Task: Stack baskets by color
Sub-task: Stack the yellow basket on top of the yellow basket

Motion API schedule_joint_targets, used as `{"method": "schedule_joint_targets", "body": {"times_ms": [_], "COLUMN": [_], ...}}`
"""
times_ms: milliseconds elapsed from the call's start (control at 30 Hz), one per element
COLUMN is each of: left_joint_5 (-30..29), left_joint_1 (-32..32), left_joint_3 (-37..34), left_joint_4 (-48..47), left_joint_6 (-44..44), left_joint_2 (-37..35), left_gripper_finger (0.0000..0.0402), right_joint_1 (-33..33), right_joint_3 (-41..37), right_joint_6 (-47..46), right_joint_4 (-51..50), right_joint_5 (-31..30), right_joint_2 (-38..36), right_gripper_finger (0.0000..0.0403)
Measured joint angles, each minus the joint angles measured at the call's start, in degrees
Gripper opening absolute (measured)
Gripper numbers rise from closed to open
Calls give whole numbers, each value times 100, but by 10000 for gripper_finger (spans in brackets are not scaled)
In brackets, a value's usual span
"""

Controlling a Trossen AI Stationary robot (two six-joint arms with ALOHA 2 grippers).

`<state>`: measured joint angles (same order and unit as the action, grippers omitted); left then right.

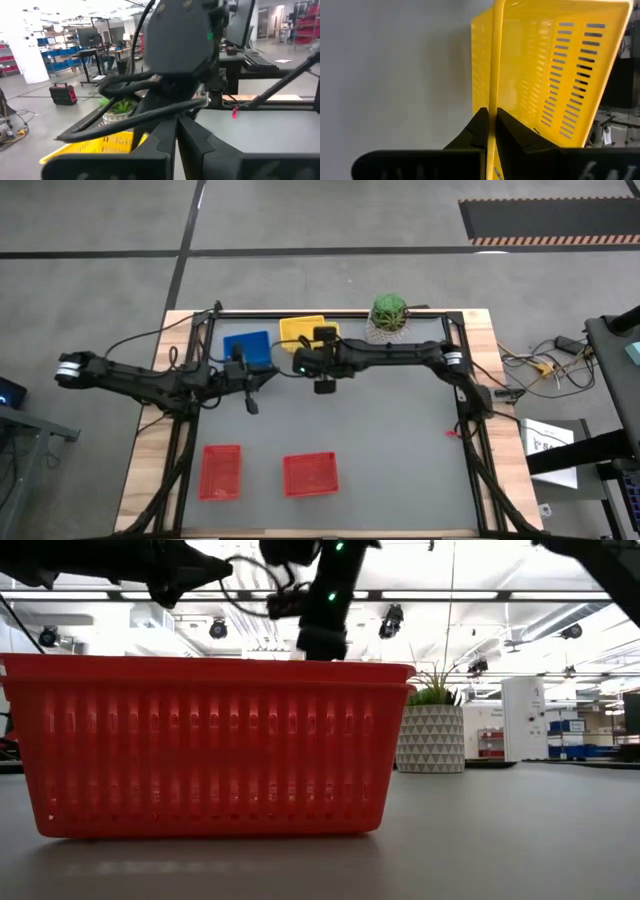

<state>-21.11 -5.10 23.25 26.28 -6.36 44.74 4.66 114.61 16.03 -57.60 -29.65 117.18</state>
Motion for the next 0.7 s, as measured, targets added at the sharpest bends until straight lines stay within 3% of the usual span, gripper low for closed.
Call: {"method": "schedule_joint_targets", "body": {"times_ms": [400,700], "left_joint_5": [-193,-196], "left_joint_1": [0,0], "left_joint_3": [-367,-401], "left_joint_4": [-20,-11], "left_joint_6": [16,5], "left_joint_2": [-441,-651], "left_gripper_finger": [0,0], "right_joint_1": [474,721], "right_joint_3": [1179,1429], "right_joint_6": [886,1094], "right_joint_4": [114,344], "right_joint_5": [-7,14], "right_joint_2": [946,1248], "right_gripper_finger": [12,13]}}
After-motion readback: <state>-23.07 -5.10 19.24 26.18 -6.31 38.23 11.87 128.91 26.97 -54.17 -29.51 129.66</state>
